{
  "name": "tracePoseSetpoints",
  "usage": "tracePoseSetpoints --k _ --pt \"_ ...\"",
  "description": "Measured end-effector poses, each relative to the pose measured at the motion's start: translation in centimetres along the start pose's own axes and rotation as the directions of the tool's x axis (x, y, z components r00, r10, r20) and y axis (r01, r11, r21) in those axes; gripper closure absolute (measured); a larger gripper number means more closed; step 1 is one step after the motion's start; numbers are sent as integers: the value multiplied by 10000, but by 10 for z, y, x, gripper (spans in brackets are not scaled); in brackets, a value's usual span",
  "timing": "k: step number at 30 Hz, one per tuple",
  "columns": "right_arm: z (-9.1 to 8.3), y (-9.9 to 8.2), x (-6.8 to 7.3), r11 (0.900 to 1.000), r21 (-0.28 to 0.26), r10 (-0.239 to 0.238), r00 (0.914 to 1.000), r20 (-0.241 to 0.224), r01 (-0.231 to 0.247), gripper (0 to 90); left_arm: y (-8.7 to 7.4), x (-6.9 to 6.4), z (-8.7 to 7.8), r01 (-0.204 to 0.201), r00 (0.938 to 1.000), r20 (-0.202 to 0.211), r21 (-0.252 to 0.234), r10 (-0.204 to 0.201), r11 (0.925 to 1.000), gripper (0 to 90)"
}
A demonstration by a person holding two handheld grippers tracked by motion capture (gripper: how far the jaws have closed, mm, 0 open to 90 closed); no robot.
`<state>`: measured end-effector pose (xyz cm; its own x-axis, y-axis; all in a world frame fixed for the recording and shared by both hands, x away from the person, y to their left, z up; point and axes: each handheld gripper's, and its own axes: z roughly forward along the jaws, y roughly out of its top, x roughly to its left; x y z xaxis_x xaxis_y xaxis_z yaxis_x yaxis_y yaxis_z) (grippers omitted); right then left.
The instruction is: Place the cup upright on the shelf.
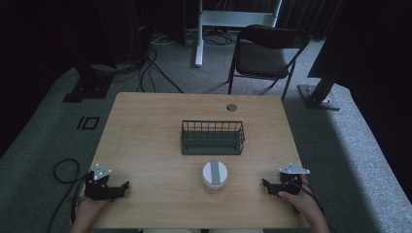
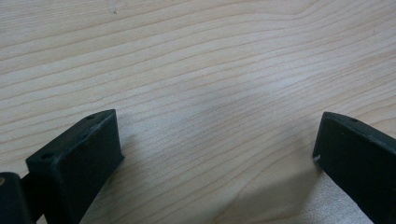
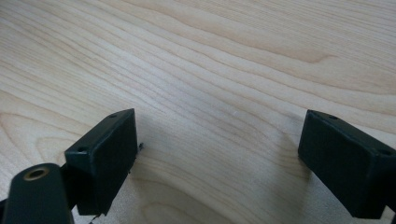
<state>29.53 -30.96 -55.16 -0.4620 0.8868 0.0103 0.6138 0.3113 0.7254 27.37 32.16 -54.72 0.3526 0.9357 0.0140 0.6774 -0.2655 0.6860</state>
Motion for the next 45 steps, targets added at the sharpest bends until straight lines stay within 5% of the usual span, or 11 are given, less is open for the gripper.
tracePoseSetpoints --k 27,45 --pt "1 1 2 10000 3 40 10000 71 -40 109 0 0 0 -29 10000 47 -15 29 10000 12" --pt "2 15 22 9987 -357 -383 9968 -701 358 111 0 0 0 -23 10000 48 -14 23 10000 12"
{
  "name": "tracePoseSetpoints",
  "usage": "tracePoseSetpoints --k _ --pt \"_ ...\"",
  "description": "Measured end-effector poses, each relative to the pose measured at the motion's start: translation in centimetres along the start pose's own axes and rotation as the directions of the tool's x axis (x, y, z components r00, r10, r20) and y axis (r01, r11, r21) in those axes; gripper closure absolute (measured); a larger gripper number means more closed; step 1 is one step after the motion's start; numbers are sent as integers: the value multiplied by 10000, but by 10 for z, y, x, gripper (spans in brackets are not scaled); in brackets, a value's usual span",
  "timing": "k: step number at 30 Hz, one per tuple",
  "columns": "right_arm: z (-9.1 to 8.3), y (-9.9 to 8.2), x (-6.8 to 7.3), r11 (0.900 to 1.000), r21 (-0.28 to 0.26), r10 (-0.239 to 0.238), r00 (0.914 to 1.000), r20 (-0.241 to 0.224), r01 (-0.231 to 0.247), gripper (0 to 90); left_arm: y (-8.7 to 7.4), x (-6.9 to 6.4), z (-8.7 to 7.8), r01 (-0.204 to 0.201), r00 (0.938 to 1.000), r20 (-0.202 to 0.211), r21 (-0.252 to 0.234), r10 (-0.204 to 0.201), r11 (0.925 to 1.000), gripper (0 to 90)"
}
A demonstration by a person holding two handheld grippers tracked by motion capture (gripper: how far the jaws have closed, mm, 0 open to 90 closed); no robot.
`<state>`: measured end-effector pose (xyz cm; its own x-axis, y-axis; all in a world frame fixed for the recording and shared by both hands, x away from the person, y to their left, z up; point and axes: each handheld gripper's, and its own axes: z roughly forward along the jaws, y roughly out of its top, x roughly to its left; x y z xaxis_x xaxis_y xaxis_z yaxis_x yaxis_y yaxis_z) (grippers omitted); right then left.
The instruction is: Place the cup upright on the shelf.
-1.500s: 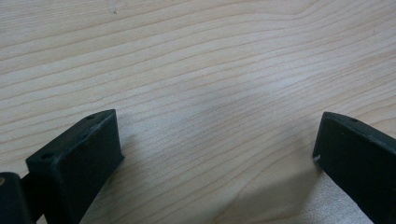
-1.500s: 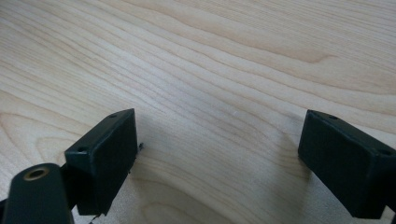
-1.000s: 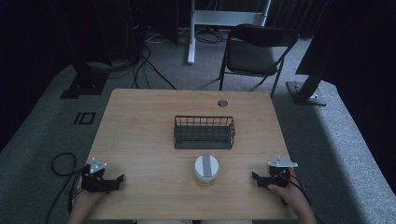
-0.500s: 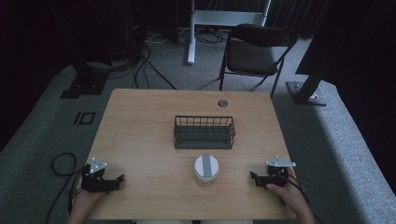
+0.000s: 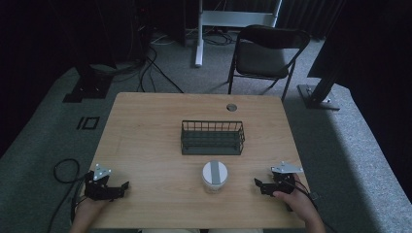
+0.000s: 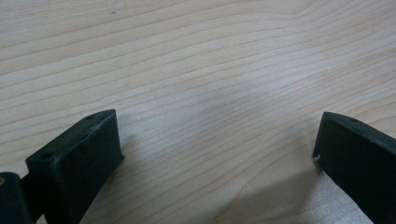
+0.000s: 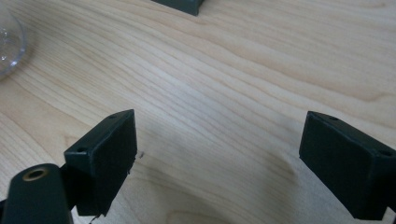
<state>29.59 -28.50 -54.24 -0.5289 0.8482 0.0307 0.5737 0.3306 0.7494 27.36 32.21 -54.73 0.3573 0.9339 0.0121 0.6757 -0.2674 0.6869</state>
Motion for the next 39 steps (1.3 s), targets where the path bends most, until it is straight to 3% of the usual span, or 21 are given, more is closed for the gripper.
tracePoseSetpoints --k 5,11,22,33,39 --pt "-1 6 6 9996 -137 -241 9997 65 242 111 0 0 0 1 10000 -1 0 -1 10000 12" --pt "1 11 18 9980 -254 -584 9972 -473 572 111 0 0 0 0 10000 0 -1 0 10000 12" --pt "7 13 36 9955 -160 -947 9904 -1003 935 111 0 0 0 -3 10000 2 -5 3 10000 12" --pt "12 18 59 9884 -272 -1519 9731 -1731 1495 111 0 0 0 -6 10000 0 -3 6 10000 12" --pt "15 20 77 9813 -379 -1920 9512 -2415 1885 111 0 0 0 1 10000 -6 -4 -1 10000 12"
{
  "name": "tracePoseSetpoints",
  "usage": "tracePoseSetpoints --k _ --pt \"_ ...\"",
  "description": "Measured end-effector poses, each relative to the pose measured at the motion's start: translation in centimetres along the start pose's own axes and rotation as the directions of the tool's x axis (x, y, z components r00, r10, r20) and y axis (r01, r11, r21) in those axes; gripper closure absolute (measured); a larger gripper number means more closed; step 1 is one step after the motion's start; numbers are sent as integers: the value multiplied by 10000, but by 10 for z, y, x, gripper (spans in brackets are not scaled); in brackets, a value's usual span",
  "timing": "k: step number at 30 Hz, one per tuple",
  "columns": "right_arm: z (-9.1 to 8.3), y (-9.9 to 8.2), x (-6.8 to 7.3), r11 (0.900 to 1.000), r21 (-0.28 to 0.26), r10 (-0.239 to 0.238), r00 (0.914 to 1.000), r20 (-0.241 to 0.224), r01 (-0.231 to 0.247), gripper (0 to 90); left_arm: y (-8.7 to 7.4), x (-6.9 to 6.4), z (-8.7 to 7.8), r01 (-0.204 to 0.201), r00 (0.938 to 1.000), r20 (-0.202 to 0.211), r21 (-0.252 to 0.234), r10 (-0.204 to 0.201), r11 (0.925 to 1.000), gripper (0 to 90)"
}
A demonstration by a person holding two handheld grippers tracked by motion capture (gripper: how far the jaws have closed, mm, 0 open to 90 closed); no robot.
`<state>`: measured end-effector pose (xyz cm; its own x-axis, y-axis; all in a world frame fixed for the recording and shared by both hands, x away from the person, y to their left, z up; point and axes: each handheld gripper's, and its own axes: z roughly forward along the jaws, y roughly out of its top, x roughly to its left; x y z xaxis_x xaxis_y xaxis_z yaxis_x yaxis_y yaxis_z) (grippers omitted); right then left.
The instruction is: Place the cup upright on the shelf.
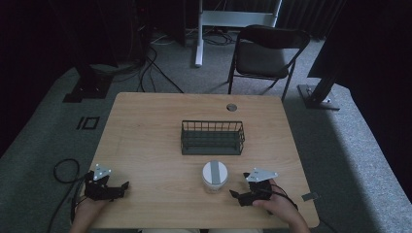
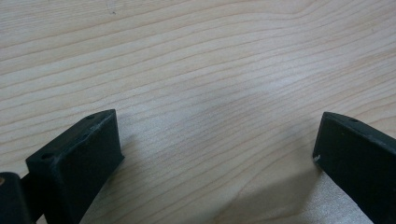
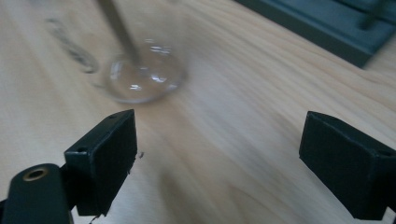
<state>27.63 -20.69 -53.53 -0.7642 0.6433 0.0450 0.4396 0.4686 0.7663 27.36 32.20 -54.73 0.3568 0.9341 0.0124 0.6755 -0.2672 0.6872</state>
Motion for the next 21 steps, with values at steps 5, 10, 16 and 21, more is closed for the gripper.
tracePoseSetpoints --k 5,10,16,21 --pt "6 5 10 9997 -129 -189 9991 -368 184 111 0 0 0 1 10000 0 -1 -1 10000 12" --pt "9 11 16 9989 -388 -273 9980 -574 251 111 0 0 0 -1 10000 0 0 1 10000 12" --pt "11 15 21 9971 -718 -322 9960 -830 263 112 0 0 0 -2 10000 -1 0 2 10000 12" --pt "16 18 27 9952 -948 -317 9961 -823 238 112 0 0 0 -3 10000 -1 2 3 10000 12"
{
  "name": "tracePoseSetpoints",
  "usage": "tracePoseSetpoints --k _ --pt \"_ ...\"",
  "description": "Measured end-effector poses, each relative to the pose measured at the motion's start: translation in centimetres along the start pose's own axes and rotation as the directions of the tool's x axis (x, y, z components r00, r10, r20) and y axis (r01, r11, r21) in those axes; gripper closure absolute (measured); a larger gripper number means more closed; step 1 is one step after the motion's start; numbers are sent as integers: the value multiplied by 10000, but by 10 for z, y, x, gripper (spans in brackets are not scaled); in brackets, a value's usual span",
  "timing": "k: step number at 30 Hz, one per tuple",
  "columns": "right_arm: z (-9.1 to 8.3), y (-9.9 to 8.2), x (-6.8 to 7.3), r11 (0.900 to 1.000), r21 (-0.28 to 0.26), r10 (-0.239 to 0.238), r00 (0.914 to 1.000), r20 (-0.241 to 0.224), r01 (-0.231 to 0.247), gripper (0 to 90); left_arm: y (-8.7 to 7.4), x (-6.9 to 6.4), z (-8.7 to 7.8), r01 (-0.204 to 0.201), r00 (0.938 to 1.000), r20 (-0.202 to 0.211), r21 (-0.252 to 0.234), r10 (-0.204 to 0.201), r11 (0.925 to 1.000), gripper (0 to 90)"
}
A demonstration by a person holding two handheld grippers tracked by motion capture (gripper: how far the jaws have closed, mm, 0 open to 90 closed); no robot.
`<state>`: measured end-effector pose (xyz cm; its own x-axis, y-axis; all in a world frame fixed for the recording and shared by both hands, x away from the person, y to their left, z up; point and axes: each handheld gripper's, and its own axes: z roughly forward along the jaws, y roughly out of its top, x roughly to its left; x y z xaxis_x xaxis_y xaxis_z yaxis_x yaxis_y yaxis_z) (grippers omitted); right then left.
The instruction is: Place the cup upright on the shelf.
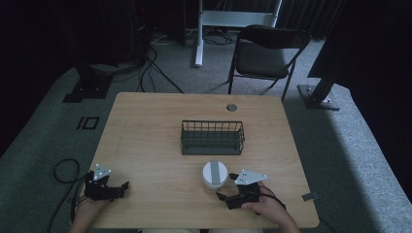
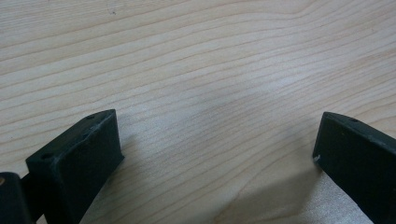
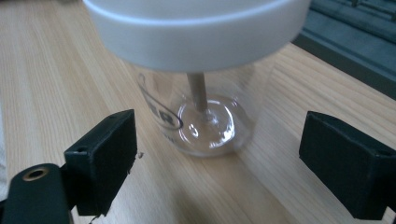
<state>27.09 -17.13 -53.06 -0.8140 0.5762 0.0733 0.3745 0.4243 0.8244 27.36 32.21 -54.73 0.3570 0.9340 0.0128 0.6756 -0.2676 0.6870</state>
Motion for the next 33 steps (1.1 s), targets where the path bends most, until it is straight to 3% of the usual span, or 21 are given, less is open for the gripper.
tracePoseSetpoints --k 12,33 --pt "15 9 12 9960 -817 382 9991 165 -368 112 0 0 0 1 10000 0 -1 -1 10000 12" --pt "27 14 18 9891 -1336 718 9951 679 -623 133 0 0 0 22 10000 3 -14 -22 10000 12"
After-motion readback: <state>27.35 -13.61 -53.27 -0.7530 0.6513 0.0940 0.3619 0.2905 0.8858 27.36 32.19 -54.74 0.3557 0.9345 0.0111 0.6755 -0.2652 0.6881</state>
